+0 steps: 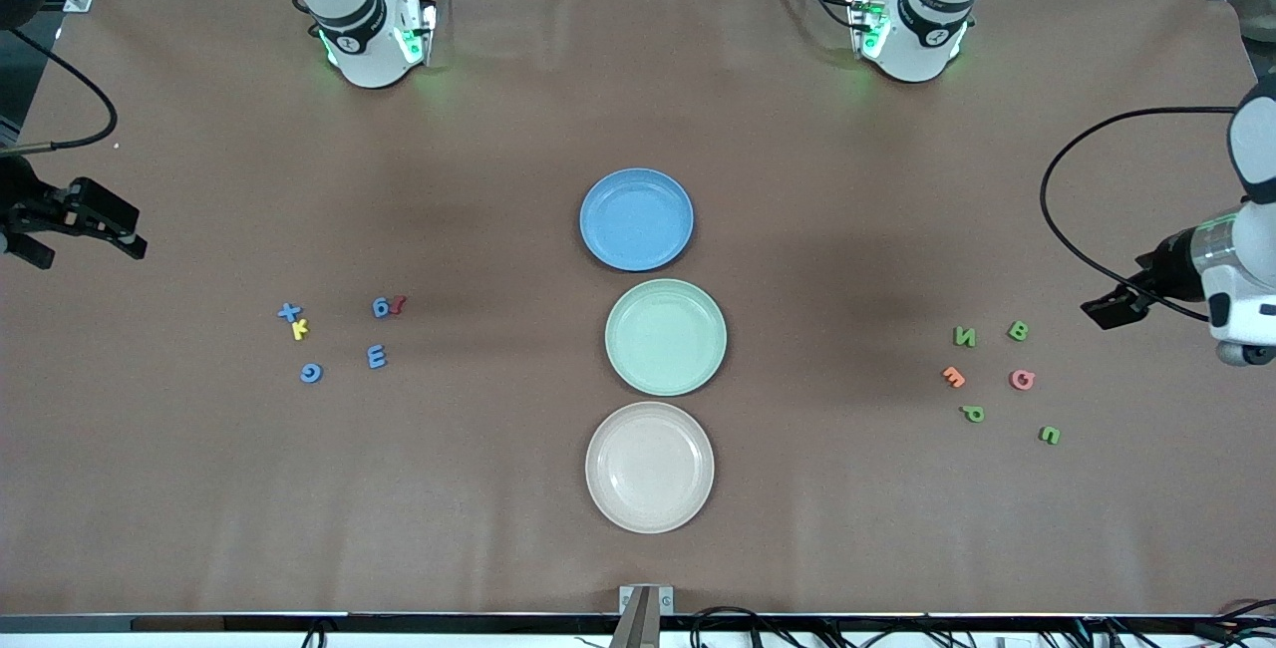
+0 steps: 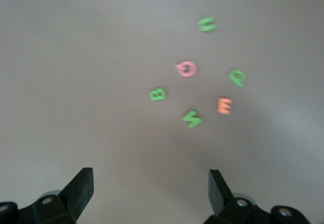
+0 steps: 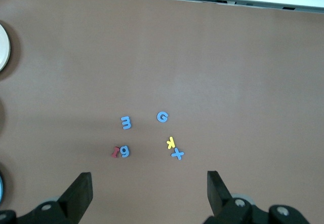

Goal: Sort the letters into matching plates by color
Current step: 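Move the left gripper over the green and pink letter cluster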

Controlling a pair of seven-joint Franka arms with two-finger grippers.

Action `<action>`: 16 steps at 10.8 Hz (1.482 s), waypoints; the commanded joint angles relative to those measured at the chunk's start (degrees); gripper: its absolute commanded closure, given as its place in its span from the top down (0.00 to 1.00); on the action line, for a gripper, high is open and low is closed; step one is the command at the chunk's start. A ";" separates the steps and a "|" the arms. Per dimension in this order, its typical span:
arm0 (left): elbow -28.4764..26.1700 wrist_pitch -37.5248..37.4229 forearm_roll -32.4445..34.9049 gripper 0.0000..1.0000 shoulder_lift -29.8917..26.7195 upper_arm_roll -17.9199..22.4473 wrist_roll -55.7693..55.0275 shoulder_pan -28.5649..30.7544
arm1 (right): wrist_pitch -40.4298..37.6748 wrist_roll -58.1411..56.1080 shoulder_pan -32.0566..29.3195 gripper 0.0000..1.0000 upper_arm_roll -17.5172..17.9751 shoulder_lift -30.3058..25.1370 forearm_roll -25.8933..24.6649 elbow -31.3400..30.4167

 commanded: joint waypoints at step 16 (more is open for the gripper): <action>6.97 22.99 7.61 1.00 26.89 2.92 -53.02 -7.83 | -0.59 0.85 -0.57 1.00 -0.01 -0.45 -0.08 -0.64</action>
